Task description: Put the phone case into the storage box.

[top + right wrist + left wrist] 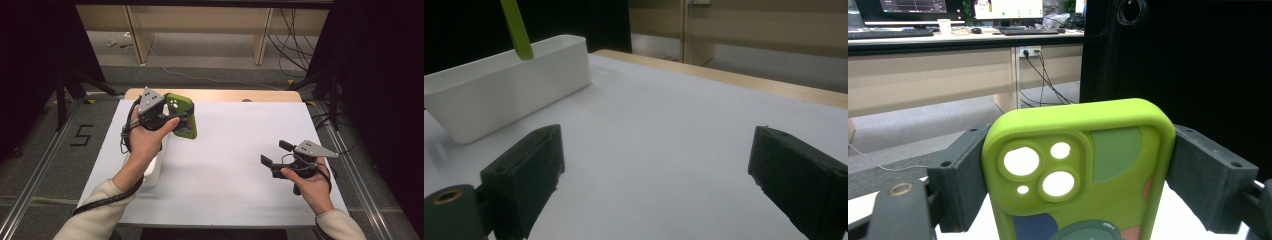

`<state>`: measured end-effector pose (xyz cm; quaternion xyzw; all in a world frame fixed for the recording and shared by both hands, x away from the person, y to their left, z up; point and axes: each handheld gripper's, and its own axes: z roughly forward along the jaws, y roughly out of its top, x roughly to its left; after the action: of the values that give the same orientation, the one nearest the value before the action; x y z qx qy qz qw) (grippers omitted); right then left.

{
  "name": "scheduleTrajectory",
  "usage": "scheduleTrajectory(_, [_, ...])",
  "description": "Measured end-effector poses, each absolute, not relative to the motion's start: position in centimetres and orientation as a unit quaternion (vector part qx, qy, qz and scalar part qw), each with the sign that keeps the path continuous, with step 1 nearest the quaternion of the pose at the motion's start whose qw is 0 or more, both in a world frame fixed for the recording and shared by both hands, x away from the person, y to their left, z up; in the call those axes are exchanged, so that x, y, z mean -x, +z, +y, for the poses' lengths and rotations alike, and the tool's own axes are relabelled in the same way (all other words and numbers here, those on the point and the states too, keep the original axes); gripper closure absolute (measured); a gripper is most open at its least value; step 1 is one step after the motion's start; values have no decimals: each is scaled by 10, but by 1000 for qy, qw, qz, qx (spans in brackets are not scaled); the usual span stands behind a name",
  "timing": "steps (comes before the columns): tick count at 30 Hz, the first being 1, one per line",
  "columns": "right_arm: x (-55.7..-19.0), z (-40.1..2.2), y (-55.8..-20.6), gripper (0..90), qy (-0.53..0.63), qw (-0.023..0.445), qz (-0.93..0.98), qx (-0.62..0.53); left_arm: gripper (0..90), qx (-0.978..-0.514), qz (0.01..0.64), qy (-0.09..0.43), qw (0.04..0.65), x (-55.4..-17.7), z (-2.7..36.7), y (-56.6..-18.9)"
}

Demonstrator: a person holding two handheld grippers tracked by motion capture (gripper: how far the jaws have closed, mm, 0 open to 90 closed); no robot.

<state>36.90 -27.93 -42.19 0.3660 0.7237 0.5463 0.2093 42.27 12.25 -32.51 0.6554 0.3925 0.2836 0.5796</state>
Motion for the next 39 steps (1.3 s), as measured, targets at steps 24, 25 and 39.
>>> scheduleTrajectory(24, [-368, -280, -421, 102, 549, 204, 725, -363, 165, -641, 404, 304, 577, -426, 140, -319])
scheduleTrajectory(25, [-368, -280, -422, 102, 551, 204, 724, -362, 165, -641, 405, 304, 577, -426, 141, -319])
scheduleTrajectory(39, [-368, -279, -422, 107, 555, 199, 726, -354, 165, -637, 414, 315, 569, -430, 149, -320])
